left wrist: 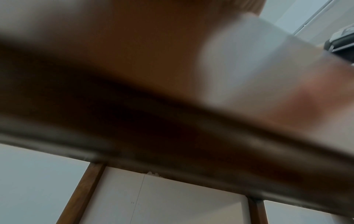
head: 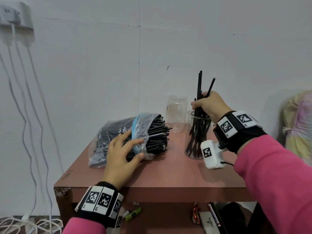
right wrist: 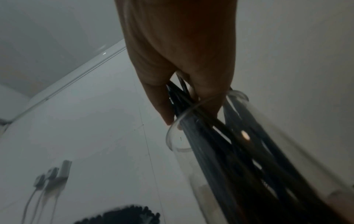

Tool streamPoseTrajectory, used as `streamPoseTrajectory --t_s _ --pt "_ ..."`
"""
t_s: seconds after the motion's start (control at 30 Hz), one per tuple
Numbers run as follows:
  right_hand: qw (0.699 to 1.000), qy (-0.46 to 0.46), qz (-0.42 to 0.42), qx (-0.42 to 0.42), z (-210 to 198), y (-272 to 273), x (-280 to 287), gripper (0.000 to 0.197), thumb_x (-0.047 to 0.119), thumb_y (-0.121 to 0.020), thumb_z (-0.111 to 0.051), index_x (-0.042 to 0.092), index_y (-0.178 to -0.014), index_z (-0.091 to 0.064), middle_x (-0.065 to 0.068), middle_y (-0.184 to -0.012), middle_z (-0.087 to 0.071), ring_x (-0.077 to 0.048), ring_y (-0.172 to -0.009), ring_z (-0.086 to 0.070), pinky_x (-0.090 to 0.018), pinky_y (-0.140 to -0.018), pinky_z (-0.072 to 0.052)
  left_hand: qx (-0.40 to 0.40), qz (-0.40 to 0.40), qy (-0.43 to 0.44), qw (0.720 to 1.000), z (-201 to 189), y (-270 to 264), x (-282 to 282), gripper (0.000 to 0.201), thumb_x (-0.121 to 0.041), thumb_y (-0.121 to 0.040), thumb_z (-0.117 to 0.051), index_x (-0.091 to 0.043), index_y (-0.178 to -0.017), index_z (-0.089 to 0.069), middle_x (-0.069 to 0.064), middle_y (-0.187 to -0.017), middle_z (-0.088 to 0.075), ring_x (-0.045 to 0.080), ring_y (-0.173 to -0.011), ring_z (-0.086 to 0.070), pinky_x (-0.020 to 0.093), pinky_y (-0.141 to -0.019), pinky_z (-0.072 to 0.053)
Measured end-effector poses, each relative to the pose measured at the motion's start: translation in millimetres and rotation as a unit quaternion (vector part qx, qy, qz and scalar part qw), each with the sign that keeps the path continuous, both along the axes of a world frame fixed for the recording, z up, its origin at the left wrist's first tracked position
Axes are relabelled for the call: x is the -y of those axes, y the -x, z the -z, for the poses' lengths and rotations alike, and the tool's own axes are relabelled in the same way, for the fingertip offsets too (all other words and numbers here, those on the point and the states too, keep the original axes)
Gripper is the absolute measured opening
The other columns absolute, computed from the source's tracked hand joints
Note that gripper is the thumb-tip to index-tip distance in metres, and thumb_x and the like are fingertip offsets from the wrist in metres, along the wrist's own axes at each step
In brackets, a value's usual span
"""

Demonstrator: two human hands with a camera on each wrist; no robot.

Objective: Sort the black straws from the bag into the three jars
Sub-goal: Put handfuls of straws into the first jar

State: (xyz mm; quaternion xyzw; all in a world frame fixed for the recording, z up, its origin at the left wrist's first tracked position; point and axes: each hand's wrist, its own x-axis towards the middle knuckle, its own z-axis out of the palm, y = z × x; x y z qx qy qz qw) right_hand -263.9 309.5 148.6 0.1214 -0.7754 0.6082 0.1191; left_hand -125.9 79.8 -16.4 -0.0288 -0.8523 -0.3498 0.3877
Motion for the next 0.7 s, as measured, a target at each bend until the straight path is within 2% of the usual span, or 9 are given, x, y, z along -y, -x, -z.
streamPoseTrajectory --t_s 0.13,0.2,0.27,0.33,0.47,0.53,0.6,0.63,0.7 --pt "0.996 0.094 -0.009 -0.006 -2.0 0.5 -0.4 0.058 -0.014 -0.072 -0.067 0.010 -0.121 -0.047 -0.010 -0.101 -0.066 -0.023 -0.086 -0.064 -0.041 -0.084 -0.054 0.001 -0.001 -0.003 1.000 -0.4 -0.6 -0.5 0.045 -0.058 -0.069 -0.049 -0.053 -0.113 -0.056 -0.027 -0.144 -0.030 0.007 -0.133 -0.019 0.033 -0.109 -0.016" --pt "0.994 0.103 -0.005 -0.039 -2.3 -1.0 -1.5 0.063 -0.008 -0.073 -0.072 0.015 -0.125 -0.045 -0.006 -0.106 -0.064 -0.019 -0.095 -0.063 -0.034 -0.085 -0.052 0.003 -0.001 -0.004 1.000 -0.7 -1.0 -0.7 0.043 -0.056 -0.070 -0.052 -0.053 -0.113 -0.056 -0.025 -0.145 -0.031 0.010 -0.135 -0.020 0.033 -0.109 -0.017" --pt "0.990 0.113 -0.007 -0.081 -2.6 -2.5 -2.5 0.062 0.001 -0.076 -0.075 0.020 -0.126 -0.044 -0.002 -0.109 -0.062 -0.012 -0.095 -0.062 -0.020 -0.074 -0.049 0.007 -0.001 -0.005 1.000 -1.1 -1.3 -0.9 0.041 -0.050 -0.072 -0.056 -0.053 -0.112 -0.056 -0.023 -0.145 -0.032 0.012 -0.135 -0.020 0.033 -0.109 -0.017" --pt "0.985 0.118 -0.003 -0.129 -3.1 -3.8 -2.3 0.055 0.007 -0.081 -0.074 0.025 -0.124 -0.046 0.000 -0.108 -0.061 -0.003 -0.092 -0.061 -0.008 -0.068 -0.043 0.008 -0.002 -0.008 1.000 -1.6 -1.7 -0.9 0.041 -0.054 -0.071 -0.054 -0.054 -0.112 -0.056 -0.023 -0.145 -0.032 0.012 -0.135 -0.021 0.034 -0.109 -0.017" --pt "0.959 0.154 0.028 -0.235 -9.2 -14.6 0.4 0.031 0.006 -0.088 -0.064 0.019 -0.115 -0.056 -0.003 -0.109 -0.063 -0.010 -0.103 -0.061 -0.014 -0.086 -0.047 0.007 -0.004 -0.011 1.000 -2.5 -2.9 -1.8 0.044 -0.058 -0.068 -0.051 -0.055 -0.112 -0.056 -0.022 -0.146 -0.033 0.014 -0.136 -0.022 0.037 -0.110 -0.020" --pt "0.946 0.162 0.031 -0.281 -12.1 -26.6 3.6 0.022 0.005 -0.090 -0.059 0.018 -0.108 -0.059 0.000 -0.106 -0.063 -0.010 -0.102 -0.061 -0.014 -0.085 -0.047 0.013 0.001 -0.018 1.000 -3.4 -4.2 -2.1 0.046 -0.060 -0.065 -0.054 -0.057 -0.111 -0.054 -0.024 -0.146 -0.031 0.011 -0.136 -0.019 0.038 -0.111 -0.019" --pt "0.942 0.165 0.018 -0.292 -8.6 -42.4 10.5 0.016 0.009 -0.091 -0.058 0.022 -0.100 -0.061 0.004 -0.100 -0.064 -0.011 -0.097 -0.061 -0.019 -0.083 -0.050 0.028 -0.004 -0.009 1.000 -4.9 -6.0 -3.1 0.052 -0.061 -0.061 -0.060 -0.061 -0.112 -0.053 -0.024 -0.147 -0.027 0.011 -0.138 -0.015 0.043 -0.113 -0.018" --pt "0.946 0.165 0.004 -0.279 -3.2 -50.7 15.0 0.015 0.011 -0.091 -0.057 0.024 -0.096 -0.061 0.005 -0.097 -0.064 -0.012 -0.093 -0.062 -0.024 -0.082 -0.052 0.037 -0.020 0.013 0.999 -5.5 -6.5 -3.9 0.058 -0.059 -0.060 -0.066 -0.060 -0.116 -0.050 -0.023 -0.149 -0.025 0.013 -0.141 -0.010 0.048 -0.115 -0.013" --pt "0.964 0.162 -0.030 -0.209 16.7 -64.1 24.9 0.015 0.010 -0.093 -0.056 0.025 -0.091 -0.060 0.003 -0.087 -0.063 -0.013 -0.081 -0.061 -0.025 -0.072 -0.053 0.070 -0.078 0.078 0.991 -6.2 -6.6 -7.0 0.066 -0.049 -0.065 -0.078 -0.060 -0.122 -0.046 -0.015 -0.157 -0.013 0.018 -0.146 0.010 0.054 -0.116 0.007"
